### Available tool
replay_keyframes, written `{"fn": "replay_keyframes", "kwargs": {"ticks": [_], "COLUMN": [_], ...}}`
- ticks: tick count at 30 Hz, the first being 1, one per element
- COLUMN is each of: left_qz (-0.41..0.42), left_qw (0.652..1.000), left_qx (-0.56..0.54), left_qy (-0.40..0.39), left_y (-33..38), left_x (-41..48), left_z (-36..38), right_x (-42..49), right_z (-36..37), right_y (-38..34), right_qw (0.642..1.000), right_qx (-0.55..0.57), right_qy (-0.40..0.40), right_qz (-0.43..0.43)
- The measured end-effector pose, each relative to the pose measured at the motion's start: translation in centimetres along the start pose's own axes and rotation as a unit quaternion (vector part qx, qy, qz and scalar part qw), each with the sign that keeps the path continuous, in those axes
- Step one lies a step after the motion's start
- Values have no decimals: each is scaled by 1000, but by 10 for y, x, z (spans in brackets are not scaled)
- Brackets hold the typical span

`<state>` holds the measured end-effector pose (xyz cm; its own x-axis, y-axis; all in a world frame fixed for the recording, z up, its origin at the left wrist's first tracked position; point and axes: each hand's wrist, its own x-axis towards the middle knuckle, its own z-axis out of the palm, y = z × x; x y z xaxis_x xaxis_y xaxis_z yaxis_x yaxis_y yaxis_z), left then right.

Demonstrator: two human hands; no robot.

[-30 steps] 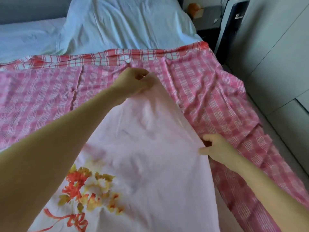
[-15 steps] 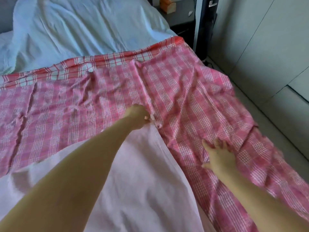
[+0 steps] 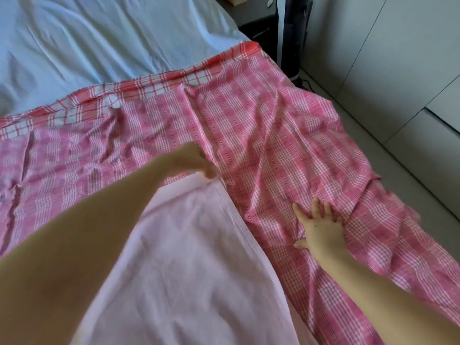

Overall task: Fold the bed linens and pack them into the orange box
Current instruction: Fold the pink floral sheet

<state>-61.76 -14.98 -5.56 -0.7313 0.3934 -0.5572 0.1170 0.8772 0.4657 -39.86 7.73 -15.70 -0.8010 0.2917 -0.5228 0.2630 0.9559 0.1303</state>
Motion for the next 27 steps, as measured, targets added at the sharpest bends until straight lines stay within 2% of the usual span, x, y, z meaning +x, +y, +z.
{"fn": "replay_keyframes", "kwargs": {"ticks": [5,7,8,9,10,11,12,13,14,16,18,21,23,25,27], "left_qz": [51,65,65,69,72,77,80,85,92,110,133,142,126,126,131], "left_qw": [990,985,983,982,982,981,980,979,977,974,966,961,960,937,918], "left_qx": [14,7,5,8,4,3,2,13,18,31,57,86,182,301,364], "left_qy": [131,161,171,174,176,180,183,187,190,196,212,222,174,124,88], "left_y": [36,49,54,61,68,74,81,89,97,112,127,142,152,162,172], "left_x": [-90,-130,-147,-169,-186,-199,-214,-230,-241,-261,-283,-308,-323,-335,-352], "left_z": [-58,-85,-96,-107,-116,-124,-130,-135,-138,-141,-141,-140,-131,-116,-91], "right_x": [-6,-21,-31,-50,-72,-94,-119,-148,-170,-202,-220,-235,-248,-263,-287], "right_z": [-17,-36,-45,-60,-76,-91,-109,-129,-144,-158,-159,-154,-150,-139,-122], "right_y": [-4,-4,-4,-5,-9,-15,-20,-25,-29,-35,-33,-21,-10,-1,10], "right_qw": [998,993,982,958,917,859,799,760,755,805,848,865,885,909,911], "right_qx": [43,114,187,276,380,488,575,622,621,535,463,446,409,361,361], "right_qy": [-35,-30,11,73,122,152,157,132,97,69,88,148,163,159,157], "right_qz": [29,30,24,15,-2,-35,-79,-131,-186,-248,-242,-177,-150,-134,-120]}}
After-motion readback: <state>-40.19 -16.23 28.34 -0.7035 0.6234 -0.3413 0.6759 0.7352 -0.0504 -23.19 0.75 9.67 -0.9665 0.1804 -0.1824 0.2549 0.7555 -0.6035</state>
